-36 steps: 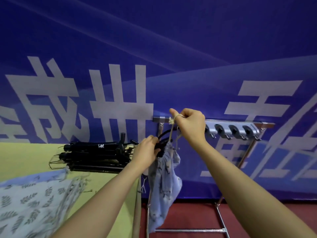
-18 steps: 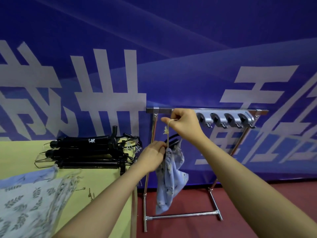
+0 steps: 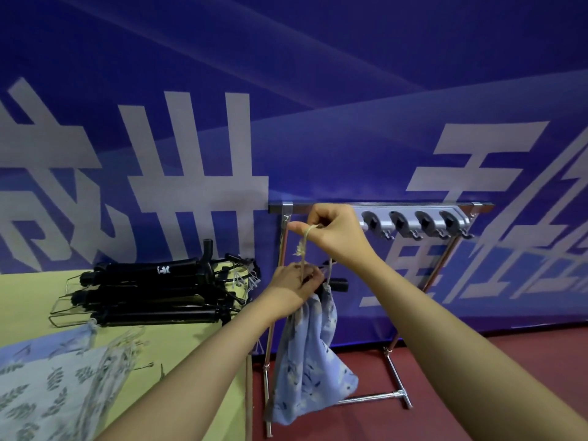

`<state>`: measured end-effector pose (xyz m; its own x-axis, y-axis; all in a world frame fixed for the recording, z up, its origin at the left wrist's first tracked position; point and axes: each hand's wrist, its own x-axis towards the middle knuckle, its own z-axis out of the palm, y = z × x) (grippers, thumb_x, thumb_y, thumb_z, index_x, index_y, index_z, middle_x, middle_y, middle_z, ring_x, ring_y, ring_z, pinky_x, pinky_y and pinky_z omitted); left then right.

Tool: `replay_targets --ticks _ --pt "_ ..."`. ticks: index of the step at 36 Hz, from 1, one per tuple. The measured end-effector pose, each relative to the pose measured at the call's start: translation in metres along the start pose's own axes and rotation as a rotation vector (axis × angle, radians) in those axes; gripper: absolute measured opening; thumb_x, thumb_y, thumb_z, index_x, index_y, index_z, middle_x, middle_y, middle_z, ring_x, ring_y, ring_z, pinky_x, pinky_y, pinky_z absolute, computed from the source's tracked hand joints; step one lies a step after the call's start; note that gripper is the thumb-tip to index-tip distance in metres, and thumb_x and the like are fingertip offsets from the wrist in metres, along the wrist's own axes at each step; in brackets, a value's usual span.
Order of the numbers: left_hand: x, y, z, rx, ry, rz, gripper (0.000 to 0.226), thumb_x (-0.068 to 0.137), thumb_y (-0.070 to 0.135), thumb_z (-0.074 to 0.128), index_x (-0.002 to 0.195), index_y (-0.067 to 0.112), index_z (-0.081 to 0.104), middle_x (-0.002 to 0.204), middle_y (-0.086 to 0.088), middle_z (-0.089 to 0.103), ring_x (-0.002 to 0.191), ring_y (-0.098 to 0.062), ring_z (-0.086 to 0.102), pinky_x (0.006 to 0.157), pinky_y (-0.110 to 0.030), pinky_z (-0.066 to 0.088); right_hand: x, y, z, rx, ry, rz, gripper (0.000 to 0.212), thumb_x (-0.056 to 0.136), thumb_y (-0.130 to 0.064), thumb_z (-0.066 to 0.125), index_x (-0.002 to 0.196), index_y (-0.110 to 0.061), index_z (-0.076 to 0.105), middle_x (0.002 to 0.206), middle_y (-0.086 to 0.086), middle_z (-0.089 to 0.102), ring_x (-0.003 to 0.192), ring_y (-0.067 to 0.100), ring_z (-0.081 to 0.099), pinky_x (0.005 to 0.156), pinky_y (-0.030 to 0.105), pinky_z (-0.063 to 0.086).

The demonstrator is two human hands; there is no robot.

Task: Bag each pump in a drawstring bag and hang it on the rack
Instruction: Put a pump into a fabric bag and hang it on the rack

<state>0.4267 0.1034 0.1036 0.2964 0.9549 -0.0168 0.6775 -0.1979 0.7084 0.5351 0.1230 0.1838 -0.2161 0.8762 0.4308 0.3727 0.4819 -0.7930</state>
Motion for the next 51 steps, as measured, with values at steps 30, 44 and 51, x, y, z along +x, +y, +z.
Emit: replay_targets --ticks 30,44,51 --pt "0.047 -0.026 -0.009 0.275 0.392 0.107 0.021 0.095 0.018 0.048 0.107 0.017 0.065 0.12 -0.004 0.043 0.113 -0.026 0.036 0.092 -0.034 0.033 0.02 0.018 0.012 0.103 -0.011 0.148 0.042 0.081 -0.01 0.074 0.05 -0.01 0.045 0.033 -0.01 0.038 0.033 0.004 0.033 0.04 0.011 0.028" --pt "0.047 -0.022 0.01 0.162 0.148 0.08 0.033 0.092 0.036 0.056 0.118 0.017 0.063 0.121 0.001 0.054 0.124 -0.021 0.035 0.105 -0.032 0.022 0.029 0.021 0.013 0.074 0.062 0.081 0.041 0.08 -0.016 0.076 0.051 -0.009 0.048 0.04 -0.008 0.035 0.041 0.007 0.029 0.043 0.016 0.03" --pt "0.051 -0.021 0.023 0.204 0.189 0.069 0.031 0.097 0.036 0.045 0.111 0.012 0.058 0.119 -0.003 0.051 0.117 -0.024 0.037 0.096 -0.033 0.023 0.032 0.014 -0.001 0.083 0.365 0.01 0.046 0.081 -0.013 0.075 0.053 0.006 0.043 0.042 -0.004 0.031 0.045 0.008 0.027 0.048 0.013 0.031"
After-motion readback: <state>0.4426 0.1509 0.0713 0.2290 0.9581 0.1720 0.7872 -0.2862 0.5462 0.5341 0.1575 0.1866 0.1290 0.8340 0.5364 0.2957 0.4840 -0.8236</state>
